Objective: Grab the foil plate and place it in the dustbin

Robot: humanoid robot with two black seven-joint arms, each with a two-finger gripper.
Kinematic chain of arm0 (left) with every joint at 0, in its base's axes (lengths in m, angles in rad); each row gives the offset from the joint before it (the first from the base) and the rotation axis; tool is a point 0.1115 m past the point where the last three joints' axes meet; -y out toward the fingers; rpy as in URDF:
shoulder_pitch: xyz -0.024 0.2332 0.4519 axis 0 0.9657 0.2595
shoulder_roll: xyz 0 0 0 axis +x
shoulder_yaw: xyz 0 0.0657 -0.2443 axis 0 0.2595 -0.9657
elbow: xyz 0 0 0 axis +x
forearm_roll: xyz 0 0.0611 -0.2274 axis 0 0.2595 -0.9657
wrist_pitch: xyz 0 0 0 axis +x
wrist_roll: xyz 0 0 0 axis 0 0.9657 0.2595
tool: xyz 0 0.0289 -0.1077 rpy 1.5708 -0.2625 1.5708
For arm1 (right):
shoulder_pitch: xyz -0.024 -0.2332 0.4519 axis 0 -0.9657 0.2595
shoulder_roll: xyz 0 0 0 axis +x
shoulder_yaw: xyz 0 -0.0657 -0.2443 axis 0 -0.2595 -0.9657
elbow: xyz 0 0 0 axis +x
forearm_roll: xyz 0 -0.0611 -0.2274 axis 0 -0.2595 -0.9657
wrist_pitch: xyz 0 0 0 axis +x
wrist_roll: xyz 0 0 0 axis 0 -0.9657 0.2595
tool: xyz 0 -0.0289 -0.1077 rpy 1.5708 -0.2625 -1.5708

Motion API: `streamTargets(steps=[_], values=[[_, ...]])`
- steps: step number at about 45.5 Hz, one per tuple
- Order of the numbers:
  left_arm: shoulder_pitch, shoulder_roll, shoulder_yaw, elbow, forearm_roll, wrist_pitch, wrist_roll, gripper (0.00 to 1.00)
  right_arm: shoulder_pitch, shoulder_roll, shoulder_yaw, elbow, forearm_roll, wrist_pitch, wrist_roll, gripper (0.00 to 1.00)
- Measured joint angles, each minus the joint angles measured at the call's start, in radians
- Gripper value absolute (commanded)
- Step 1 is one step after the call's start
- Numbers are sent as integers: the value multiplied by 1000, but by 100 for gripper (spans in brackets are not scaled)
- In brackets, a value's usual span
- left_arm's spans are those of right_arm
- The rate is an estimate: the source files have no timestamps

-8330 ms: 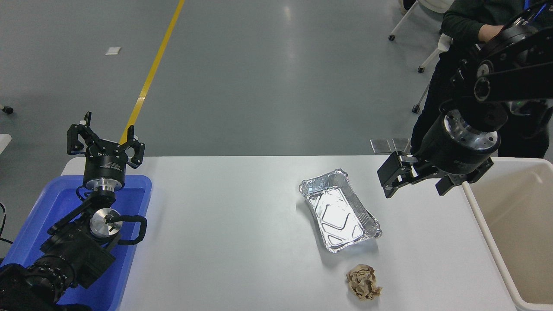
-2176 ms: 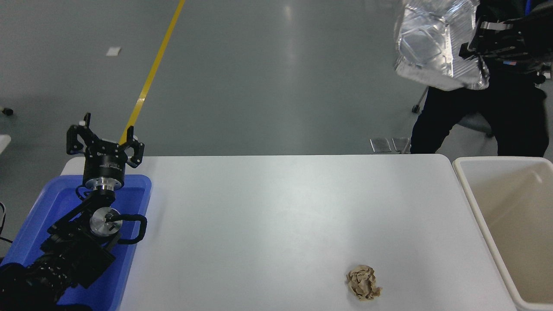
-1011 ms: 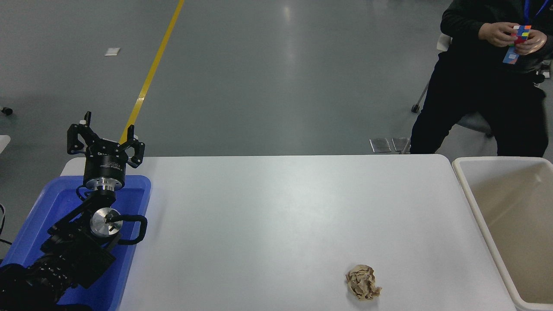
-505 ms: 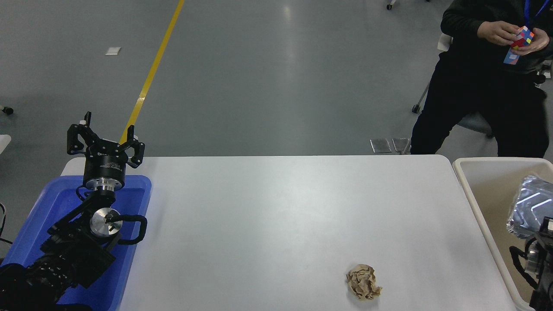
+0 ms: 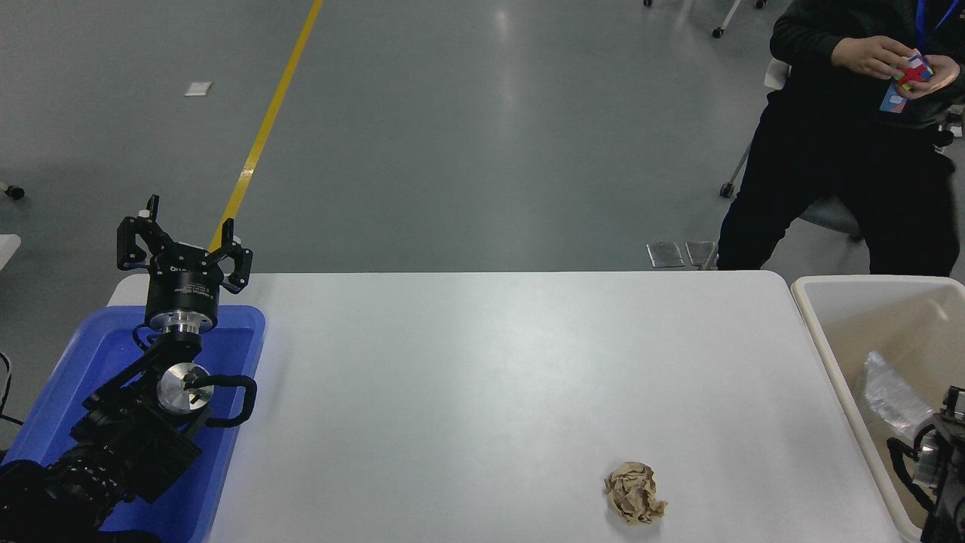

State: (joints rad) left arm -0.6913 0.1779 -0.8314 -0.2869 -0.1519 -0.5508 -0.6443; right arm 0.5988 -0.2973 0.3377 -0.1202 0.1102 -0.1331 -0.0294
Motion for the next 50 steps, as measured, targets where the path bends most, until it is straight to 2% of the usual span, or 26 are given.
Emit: streamTargets(steps=[11,33,40,50], values=[[0,0,0,0,0,-1,0,99,91,-87,-34,46,-13,35,-2,100],[0,0,0,0,0,-2,0,99,355,-184,-360,285,-57,72,1,100],[0,0,0,0,0,-2,0,99,423,-232,-417,440,-130,71,2,100],[-1,1,0,0,0,-2,0,99,497,-302,-456,663,-317,70,3,100]])
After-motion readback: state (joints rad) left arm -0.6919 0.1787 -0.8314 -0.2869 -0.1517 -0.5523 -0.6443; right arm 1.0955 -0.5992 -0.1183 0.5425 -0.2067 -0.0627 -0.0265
